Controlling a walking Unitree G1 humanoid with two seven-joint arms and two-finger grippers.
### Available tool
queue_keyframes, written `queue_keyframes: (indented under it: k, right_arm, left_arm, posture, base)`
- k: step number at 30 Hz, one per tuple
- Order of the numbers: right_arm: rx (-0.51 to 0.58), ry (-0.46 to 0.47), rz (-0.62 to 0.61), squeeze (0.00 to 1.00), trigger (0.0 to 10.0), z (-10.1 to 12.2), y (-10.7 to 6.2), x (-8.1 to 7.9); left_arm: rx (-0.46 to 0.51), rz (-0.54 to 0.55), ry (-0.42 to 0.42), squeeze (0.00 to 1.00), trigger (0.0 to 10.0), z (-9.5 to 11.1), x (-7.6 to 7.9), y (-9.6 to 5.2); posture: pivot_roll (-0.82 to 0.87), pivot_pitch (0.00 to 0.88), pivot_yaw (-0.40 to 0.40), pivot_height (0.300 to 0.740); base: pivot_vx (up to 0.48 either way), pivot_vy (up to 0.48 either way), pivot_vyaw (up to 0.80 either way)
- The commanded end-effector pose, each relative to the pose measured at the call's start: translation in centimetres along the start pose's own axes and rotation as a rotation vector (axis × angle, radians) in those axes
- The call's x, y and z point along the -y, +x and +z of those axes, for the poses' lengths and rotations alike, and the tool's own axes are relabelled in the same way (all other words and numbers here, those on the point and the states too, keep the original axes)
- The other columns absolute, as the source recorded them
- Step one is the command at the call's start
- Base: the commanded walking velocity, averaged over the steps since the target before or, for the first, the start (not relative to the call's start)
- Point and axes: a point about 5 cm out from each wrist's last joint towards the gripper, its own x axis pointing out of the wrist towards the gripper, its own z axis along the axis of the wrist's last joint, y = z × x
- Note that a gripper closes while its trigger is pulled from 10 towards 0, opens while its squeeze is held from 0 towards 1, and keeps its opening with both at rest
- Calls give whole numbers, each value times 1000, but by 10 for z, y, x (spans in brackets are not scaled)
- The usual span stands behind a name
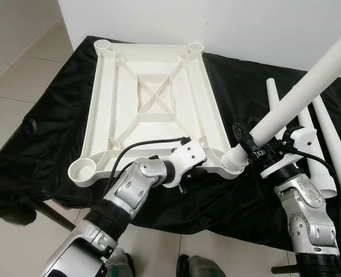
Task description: Building children table
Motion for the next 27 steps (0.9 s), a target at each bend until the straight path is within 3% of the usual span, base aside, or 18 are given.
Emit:
queue_keyframes:
  k: [1,16,27]
  right_arm:
    - [-182,62,55,0,10000,-32,1,-11]
    - [-195,46,82,0,10000,-32,6,-9]
    - [-169,-25,135,0,10000,-33,5,-11]
  left_arm:
    - [22,22,38,0,10000,10,-4,0]
    - [22,33,33,0,10000,9,-5,-1]
    - [26,37,31,0,10000,10,-5,-1]
  posture:
    - [-56,68,-28,740]
    - [-46,59,-38,740]
    - [-47,45,-40,740]
  base:
    - [0,0,0]
    - [0,0,0]
    - [0,0,0]
